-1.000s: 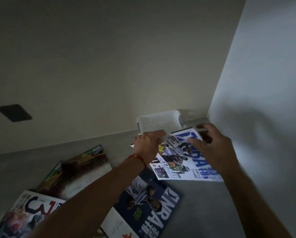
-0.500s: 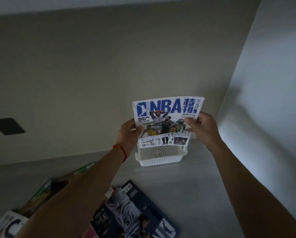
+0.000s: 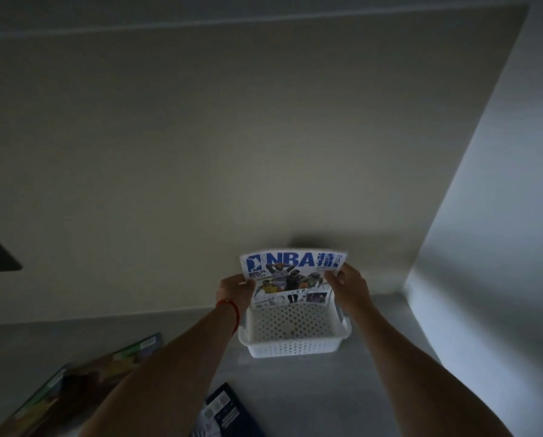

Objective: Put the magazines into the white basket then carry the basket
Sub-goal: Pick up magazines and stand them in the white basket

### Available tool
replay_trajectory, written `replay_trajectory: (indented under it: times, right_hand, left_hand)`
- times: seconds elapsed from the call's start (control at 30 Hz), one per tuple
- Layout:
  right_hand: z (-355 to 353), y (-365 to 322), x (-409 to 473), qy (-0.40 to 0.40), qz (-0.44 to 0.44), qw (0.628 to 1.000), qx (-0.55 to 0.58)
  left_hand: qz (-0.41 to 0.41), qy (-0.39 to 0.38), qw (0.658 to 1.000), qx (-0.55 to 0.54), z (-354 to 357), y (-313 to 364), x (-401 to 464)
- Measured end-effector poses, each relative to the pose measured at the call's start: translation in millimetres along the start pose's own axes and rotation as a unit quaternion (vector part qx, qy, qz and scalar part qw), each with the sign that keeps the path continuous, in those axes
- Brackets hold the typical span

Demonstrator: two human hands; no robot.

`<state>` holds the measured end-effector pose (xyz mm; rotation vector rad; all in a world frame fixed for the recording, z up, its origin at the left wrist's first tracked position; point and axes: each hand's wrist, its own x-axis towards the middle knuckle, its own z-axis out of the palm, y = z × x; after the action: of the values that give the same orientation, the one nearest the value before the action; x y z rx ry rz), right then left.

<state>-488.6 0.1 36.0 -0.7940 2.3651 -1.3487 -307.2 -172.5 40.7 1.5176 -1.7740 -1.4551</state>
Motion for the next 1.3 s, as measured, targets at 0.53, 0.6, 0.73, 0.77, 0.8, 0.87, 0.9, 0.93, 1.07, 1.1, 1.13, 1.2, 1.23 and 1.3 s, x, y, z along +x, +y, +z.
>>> replay_trajectory:
  times: [0.53, 0.6, 0.73, 0.77, 0.8, 0.87, 0.9, 0.93, 1.07, 1.1, 1.13, 1.2, 1.23, 1.3]
  right_hand:
    - [22.5, -2.7, 3.0, -0.030, 0.072, 0.997, 0.020]
    - [20.9, -5.8, -3.4, -0.036, 0.058, 0.998, 0.009]
    - [12.0, -14.1, -22.9, -0.046, 0.042, 0.997, -0.034]
    - [9.8, -16.0, -30.2, -0.044, 0.024, 0.997, -0.051]
    - [7.4, -17.5, -40.3, -0.034, -0.005, 0.997, -0.071]
    - [4.9, -21.0, -64.2, -0.011, -0.080, 0.992, -0.098]
    - [7.0, -20.3, -80.8, -0.014, -0.107, 0.989, -0.104]
    - [10.8, -19.2, -98.4, -0.031, -0.122, 0.986, -0.109]
    - [44.8, 1.3, -179.8, -0.259, -0.054, 0.937, -0.230]
    - [55.9, 8.2, -202.2, -0.314, -0.020, 0.907, -0.279]
    - [67.4, 14.4, -225.0, -0.349, 0.018, 0.882, -0.317]
    - [89.5, 23.2, -272.2, -0.336, 0.074, 0.856, -0.386]
    - [99.0, 24.6, -292.5, -0.296, 0.092, 0.859, -0.409]
    - [114.4, 23.0, -324.2, -0.219, 0.117, 0.865, -0.436]
  left_hand:
    - [-0.089, -0.004, 0.996, -0.031, 5.7, 16.4, 30.6]
    - [-0.110, -0.008, 0.991, -0.081, 3.5, 19.5, 28.9]
    - [-0.090, -0.029, 0.993, -0.076, -7.4, 23.8, 16.3]
    - [-0.074, -0.040, 0.994, -0.067, -12.9, 24.1, 11.4]
    - [-0.053, -0.050, 0.996, -0.054, -19.0, 23.3, 4.2]
    - [-0.001, -0.048, 0.999, -0.014, -31.2, 17.9, -16.1]
    - [0.022, -0.038, 0.999, 0.014, -37.5, 9.7, -30.3]
    - [0.050, -0.024, 0.997, 0.053, -44.5, -1.3, -44.4]
    - [0.132, -0.093, 0.966, 0.200, -79.0, -77.2, -107.6]
    - [0.138, -0.124, 0.956, 0.227, -87.0, -99.1, -122.6]
    - [0.145, -0.153, 0.939, 0.273, -95.4, -119.8, -135.3]
    - [0.164, -0.210, 0.865, 0.425, -108.9, -158.4, -160.5]
    - [0.176, -0.230, 0.821, 0.492, -114.8, -175.6, -168.8]
    - [0.167, -0.275, 0.804, 0.500, -125.7, -205.8, -181.7]
